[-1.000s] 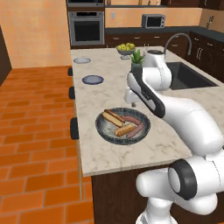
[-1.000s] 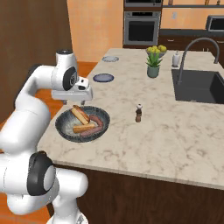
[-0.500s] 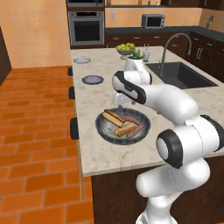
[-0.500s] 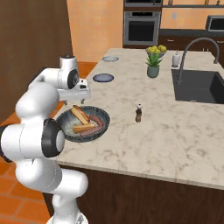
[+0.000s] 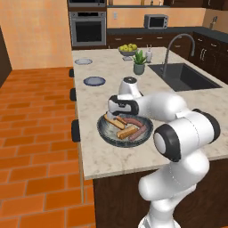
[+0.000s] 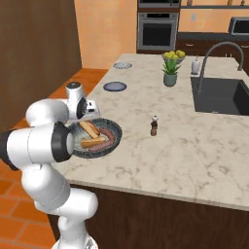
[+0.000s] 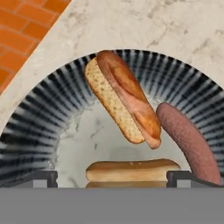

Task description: Place one bun and one sausage from the bowl on each plate.

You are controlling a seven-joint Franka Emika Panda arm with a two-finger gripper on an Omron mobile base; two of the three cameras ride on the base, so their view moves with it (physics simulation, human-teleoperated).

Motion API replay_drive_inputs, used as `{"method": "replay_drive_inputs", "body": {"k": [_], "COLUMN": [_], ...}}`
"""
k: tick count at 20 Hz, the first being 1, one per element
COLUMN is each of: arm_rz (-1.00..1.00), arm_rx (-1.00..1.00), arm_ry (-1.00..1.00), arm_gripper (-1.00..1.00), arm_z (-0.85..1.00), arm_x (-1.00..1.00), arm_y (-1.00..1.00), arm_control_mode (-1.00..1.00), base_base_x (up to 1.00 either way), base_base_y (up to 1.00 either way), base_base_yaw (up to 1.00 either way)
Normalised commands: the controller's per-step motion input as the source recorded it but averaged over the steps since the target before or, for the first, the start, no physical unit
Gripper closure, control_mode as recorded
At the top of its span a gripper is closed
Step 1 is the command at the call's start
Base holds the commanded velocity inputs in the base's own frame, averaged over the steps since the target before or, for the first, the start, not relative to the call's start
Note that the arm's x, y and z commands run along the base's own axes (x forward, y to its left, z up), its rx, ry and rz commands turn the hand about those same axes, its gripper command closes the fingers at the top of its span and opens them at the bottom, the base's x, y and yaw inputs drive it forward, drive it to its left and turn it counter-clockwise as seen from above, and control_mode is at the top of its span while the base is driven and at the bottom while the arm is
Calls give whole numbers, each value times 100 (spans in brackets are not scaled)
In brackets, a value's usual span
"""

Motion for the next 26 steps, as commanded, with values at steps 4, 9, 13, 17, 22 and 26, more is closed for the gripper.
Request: {"method": "replay_drive_inputs", "body": {"k": [4,9,13,17,22,26], "arm_rz": [2,1,2,4,4,2], "arm_rx": [0,0,0,0,0,0], "arm_ry": [0,0,2,7,1,0], "arm_gripper": [-100,-100,-100,-100,-100,-100], "arm_z": [-17,-19,-22,-42,-41,-39], "arm_x": [31,50,42,29,24,16], "arm_y": [0,0,8,14,11,5], "arm_control_mode": [-100,-100,-100,-100,-100,-100], "base_base_x": [0,0,0,0,0,0], "base_base_y": [0,0,0,0,0,0], "base_base_yaw": [0,0,0,0,0,0]}}
